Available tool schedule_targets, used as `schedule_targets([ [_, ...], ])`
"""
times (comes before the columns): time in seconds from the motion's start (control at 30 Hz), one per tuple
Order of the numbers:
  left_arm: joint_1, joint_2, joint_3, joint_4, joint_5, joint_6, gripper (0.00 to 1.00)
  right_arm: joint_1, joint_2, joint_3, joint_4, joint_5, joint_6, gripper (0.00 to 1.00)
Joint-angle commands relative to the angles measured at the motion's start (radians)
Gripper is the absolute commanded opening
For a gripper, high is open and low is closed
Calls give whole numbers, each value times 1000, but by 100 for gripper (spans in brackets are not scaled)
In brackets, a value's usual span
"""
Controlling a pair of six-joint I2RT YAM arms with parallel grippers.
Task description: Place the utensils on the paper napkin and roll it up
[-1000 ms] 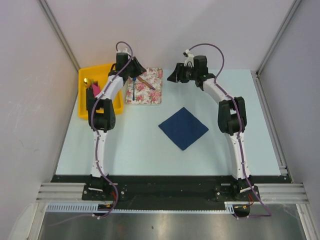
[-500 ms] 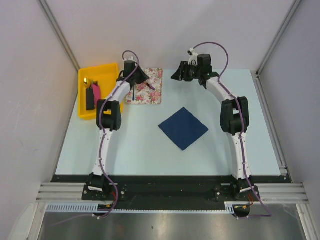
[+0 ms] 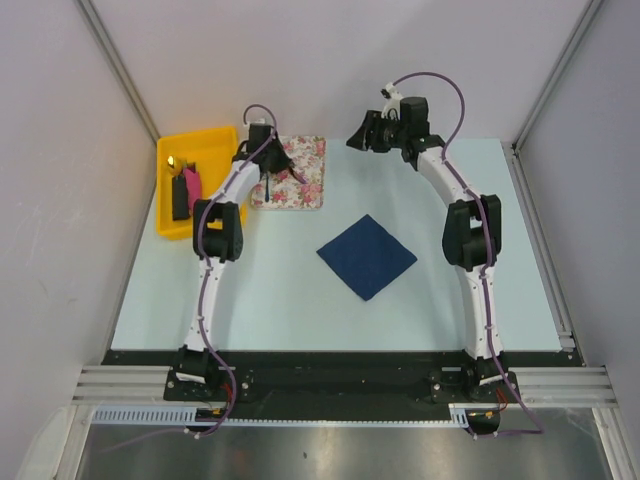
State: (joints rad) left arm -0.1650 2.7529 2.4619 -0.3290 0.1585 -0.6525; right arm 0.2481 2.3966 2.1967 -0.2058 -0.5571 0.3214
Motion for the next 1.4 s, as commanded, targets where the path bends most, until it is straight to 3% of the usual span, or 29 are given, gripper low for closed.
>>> schedule_targets([
  [0.0, 7, -127, -104, -249, -13, 39, 0, -10, -11, 67, -10, -1, -5, 57],
  [0.13, 7, -226, -245, -326, 32, 83, 0, -10, -14, 63, -23, -23, -16, 57],
  [0.27, -1, -360, -363, -216, 52, 175, 1, -12, -19, 44, -23, -47, -16, 56],
  [0.57, -10, -355, -157, -225, -96, 358, 36, -12, -60, -37, 9, -69, -16, 57],
  [0.9, -13, -234, -100, -245, -99, 330, 35, -20, -74, -68, 14, -69, -4, 58],
  [1.13, -19, -159, -52, -266, -125, 333, 40, -26, -67, -68, 16, -60, 2, 58],
  [1.37, -21, -87, 28, -334, -183, 335, 34, -29, -59, -61, 19, -40, 21, 58],
])
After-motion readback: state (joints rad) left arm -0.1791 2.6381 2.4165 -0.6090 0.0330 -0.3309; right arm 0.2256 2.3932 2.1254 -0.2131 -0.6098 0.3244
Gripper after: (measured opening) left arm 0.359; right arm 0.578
